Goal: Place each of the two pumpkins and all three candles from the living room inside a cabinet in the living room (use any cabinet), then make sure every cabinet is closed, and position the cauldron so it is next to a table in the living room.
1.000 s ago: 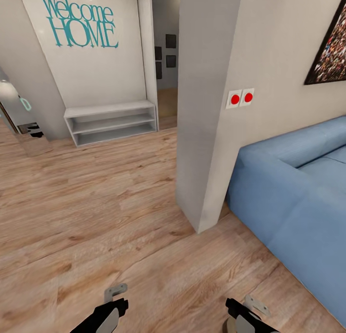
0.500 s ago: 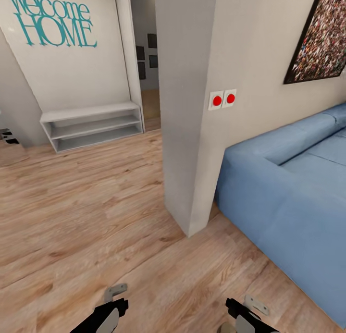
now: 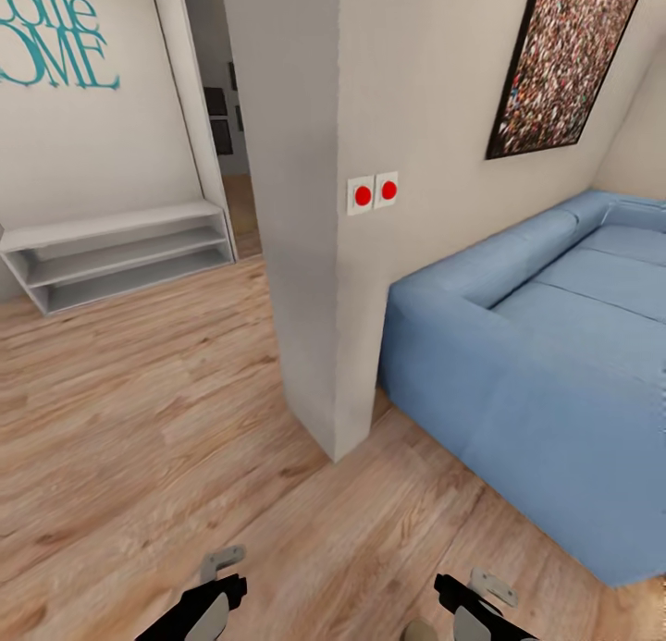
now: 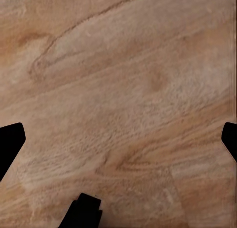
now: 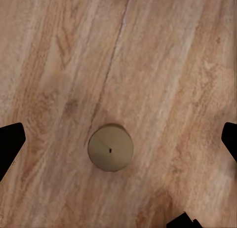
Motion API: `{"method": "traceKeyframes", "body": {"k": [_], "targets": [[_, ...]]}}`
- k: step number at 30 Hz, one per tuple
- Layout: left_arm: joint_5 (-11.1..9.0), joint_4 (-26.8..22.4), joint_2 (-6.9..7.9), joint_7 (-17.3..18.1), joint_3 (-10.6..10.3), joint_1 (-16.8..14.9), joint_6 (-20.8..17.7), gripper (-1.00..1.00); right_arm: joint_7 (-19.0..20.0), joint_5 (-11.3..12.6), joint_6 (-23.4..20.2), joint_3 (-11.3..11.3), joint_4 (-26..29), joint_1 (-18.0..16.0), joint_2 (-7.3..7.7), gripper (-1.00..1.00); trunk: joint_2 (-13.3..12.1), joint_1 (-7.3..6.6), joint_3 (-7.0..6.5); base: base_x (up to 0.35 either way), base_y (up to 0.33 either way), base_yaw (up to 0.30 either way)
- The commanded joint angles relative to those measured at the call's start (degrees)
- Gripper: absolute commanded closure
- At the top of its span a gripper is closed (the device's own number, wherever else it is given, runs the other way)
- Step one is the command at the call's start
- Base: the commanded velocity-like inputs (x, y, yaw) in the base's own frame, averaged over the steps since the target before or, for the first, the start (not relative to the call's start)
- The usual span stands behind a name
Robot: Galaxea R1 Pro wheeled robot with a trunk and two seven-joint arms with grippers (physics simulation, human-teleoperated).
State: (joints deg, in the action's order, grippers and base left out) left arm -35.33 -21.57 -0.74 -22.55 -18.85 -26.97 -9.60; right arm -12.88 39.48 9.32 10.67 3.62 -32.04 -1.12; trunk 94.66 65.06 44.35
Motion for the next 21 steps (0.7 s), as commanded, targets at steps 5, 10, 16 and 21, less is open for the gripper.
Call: {"method": "traceKeyframes", "body": {"k": [5,10,16,21], "targets": [[-0.4,-0.1,0.08,-0.5,-0.5,0.0,-0.3,-1.00,-0.2,0.5,0.2,0.5,0.0,0.0,-0.02,-1.00,0.0,0.02,0.05,0.102,0.008,-0.064],[-0.4,-0.1,0.09,-0.5,-0.5,0.0,-0.2,-1.00,-0.2,0.5,0.2,0.5,0.0,0.0,-0.02,-1.00,0.0,0.02,0.05,0.137,0.001,-0.005],[-0.4,-0.1,0.09,-0.5,-0.5,0.0,-0.3,-1.00,-0.2,0.5,0.2,0.5,0.0,0.0,-0.03,-1.00,0.0,0.02,0.05,0.043,0.078,-0.001],[-0.4,-0.1,0.05,-0.5,-0.5,0.0,-0.3,-1.00,-0.2,0.4,0.2,0.5,0.0,0.0,-0.05,-1.00,0.0,0.02,0.05,0.048,0.051,0.000]]}}
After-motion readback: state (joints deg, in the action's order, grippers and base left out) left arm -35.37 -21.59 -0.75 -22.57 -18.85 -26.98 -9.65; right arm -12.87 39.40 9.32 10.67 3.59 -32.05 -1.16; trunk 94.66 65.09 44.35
